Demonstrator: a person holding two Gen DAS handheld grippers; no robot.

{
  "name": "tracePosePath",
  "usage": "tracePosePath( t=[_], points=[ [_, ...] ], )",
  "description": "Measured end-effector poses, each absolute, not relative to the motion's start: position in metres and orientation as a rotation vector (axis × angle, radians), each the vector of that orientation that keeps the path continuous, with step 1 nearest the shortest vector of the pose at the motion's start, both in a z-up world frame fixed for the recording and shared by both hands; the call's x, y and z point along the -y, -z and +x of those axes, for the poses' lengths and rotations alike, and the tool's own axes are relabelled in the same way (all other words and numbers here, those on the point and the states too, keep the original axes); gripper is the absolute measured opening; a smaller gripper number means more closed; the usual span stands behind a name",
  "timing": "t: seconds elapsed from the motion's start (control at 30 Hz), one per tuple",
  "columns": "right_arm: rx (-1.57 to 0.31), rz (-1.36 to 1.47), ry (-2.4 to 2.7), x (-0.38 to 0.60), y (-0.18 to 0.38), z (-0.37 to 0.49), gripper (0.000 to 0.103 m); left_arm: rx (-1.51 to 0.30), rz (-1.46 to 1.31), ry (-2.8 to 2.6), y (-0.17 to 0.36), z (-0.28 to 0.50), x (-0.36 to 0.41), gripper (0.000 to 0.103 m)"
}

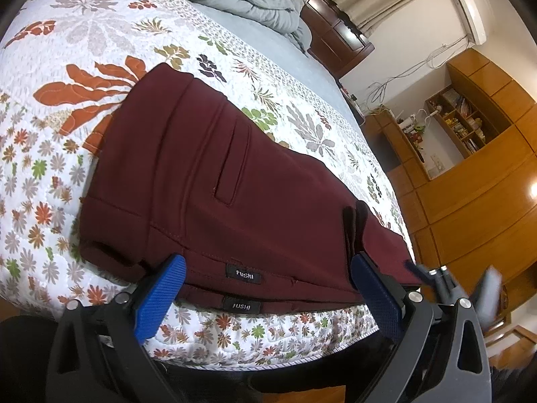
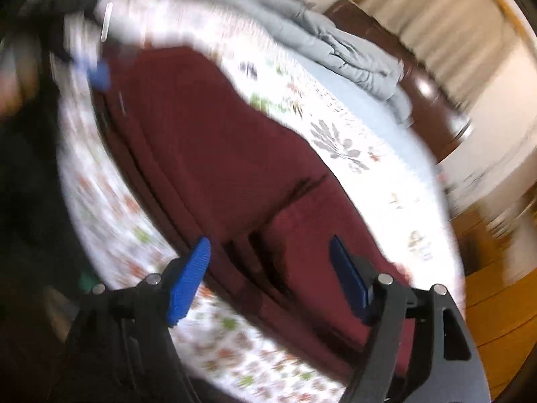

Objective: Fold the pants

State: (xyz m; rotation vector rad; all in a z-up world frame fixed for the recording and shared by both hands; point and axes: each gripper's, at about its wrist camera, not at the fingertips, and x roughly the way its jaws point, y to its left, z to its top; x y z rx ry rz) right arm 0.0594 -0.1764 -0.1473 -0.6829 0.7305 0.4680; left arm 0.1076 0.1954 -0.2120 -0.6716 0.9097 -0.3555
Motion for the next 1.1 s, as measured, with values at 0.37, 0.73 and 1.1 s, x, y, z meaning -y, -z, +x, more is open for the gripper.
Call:
tracePosePath(
  t=[0.37, 0.73, 1.1],
  points=[
    [-0.942, 0.138, -0.247, 0.401, 0.11, 0.107, 0.063, -0.804, -0.614, 0.691, 0.131, 0.139, -0.104, 0.099],
    [-1.158, 0.343, -0.368, 0.435, 0.165, 0.112, 0.053, -1.175, -0.928, 0.943, 0.253, 0.281, 0.016, 0.076],
    [-1.055, 0.531, -0.486, 0.466, 0.134, 0.191, 0.057, -0.978, -1.005, 1.034, 0.205, 0.238, -0.013, 0.09]
  ],
)
